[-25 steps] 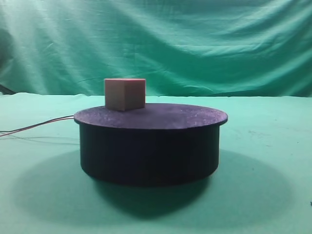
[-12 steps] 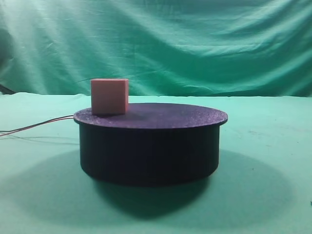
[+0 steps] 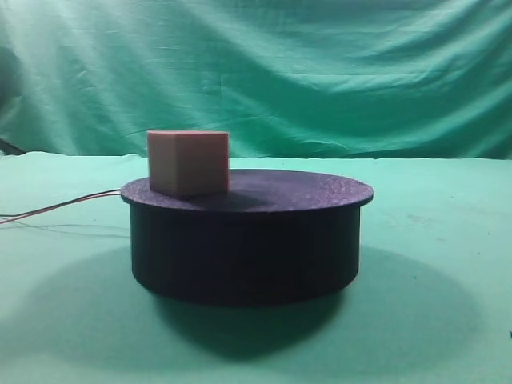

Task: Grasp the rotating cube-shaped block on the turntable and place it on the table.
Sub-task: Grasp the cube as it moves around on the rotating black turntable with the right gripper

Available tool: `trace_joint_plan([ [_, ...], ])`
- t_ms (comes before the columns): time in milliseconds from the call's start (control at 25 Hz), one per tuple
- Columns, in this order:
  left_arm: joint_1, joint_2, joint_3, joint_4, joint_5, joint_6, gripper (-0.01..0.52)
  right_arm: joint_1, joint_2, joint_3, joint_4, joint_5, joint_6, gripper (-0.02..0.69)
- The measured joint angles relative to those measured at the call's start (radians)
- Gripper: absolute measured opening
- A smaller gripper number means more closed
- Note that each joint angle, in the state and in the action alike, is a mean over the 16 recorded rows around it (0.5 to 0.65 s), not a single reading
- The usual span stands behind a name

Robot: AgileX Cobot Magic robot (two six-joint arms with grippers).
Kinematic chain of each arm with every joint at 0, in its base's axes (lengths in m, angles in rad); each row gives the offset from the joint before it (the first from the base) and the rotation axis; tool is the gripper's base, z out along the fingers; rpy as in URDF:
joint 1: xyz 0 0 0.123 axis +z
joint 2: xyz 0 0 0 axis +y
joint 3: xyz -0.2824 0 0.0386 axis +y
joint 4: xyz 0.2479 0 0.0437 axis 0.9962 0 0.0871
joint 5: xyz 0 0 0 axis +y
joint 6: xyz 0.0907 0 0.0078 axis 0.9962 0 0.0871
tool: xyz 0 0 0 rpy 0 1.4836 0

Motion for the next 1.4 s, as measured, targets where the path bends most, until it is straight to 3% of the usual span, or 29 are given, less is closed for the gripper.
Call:
trace_joint_plan([
  [280, 0.0, 0.0, 0.0, 0.0, 0.0, 0.0, 0.0, 0.204, 0.266, -0.075, 0.11, 0.039, -0.153, 0.0],
  [520, 0.0, 0.0, 0.0, 0.0, 0.0, 0.0, 0.0, 0.405, 0.526, -0.168, 0.121, 0.022, -0.179, 0.033],
  [680, 0.0, 0.0, 0.0, 0.0, 0.0, 0.0, 0.0, 0.493, 0.675, -0.246, 0.112, 0.008, -0.175, 0.134],
  [1120, 0.0, 0.0, 0.0, 0.0, 0.0, 0.0, 0.0, 0.552, 0.942, -0.442, 0.118, 0.033, -0.169, 0.537],
  [1280, 0.0, 0.0, 0.0, 0.0, 0.0, 0.0, 0.0, 0.553, 1.009, -0.474, 0.123, 0.036, -0.167, 0.588],
  [1400, 0.0, 0.0, 0.0, 0.0, 0.0, 0.0, 0.0, 0.554, 1.051, -0.485, 0.125, 0.026, -0.166, 0.551],
])
